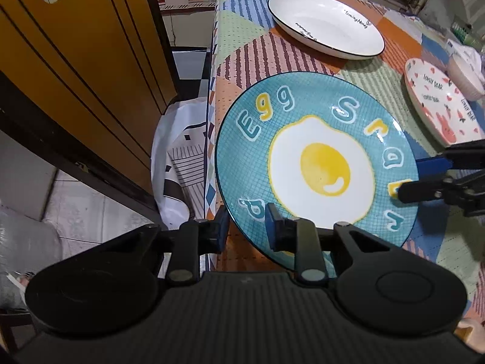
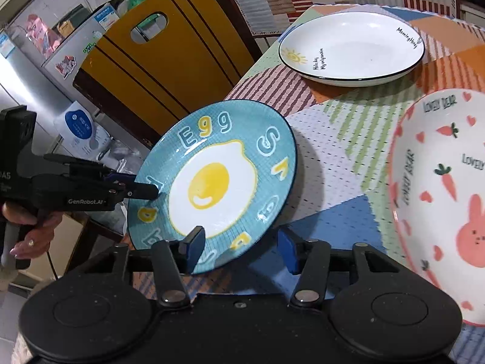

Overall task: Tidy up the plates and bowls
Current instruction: 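Grasp the egg plate rim with the right gripper and lift it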

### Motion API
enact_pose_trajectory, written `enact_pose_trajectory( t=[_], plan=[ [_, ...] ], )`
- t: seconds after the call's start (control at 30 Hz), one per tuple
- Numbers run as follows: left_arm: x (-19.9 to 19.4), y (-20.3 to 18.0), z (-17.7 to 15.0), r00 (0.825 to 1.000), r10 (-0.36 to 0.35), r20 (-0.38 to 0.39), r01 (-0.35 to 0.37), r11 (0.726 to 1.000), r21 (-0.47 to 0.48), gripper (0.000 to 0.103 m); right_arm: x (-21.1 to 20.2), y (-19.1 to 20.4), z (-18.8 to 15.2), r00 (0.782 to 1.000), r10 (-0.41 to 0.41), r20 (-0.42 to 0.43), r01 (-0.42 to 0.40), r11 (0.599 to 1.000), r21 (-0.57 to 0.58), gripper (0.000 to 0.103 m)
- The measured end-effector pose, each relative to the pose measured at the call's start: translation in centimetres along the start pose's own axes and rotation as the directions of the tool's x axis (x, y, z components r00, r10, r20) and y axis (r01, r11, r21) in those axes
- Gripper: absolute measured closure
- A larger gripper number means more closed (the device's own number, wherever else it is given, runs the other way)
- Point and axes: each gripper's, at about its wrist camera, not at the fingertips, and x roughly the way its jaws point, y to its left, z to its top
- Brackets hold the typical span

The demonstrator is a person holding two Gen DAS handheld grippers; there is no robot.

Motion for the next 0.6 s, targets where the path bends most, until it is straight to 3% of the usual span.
enact_pose_trajectory(
  t=[0.17,0.23,0.33,0.6],
  plan=[
    [0.1,0.0,0.0,1.0,0.001,0.003,-0.001,1.0,-0.019,0.081,1.0,-0.5,0.0,0.999,-0.036,0.012,0.036,0.999,0.028,0.077],
    [0.1,-0.4,0.0,1.0,0.016,0.003,-0.016,1.0,-0.004,0.081,1.0,-0.7,-0.4,0.999,-0.038,0.035,0.036,0.998,0.05,0.078],
    [0.1,-0.7,0.3,0.999,0.027,-0.019,-0.027,1.0,0.0,0.081,1.0,-0.2,-0.9,0.997,-0.053,0.063,0.053,0.999,-0.003,0.078],
    [-1.7,-2.4,-0.3,1.0,0.013,-0.017,-0.013,1.0,0.026,0.08,-0.8,0.1,-0.8,0.998,-0.038,0.059,0.044,0.994,-0.103,0.079]
  ],
)
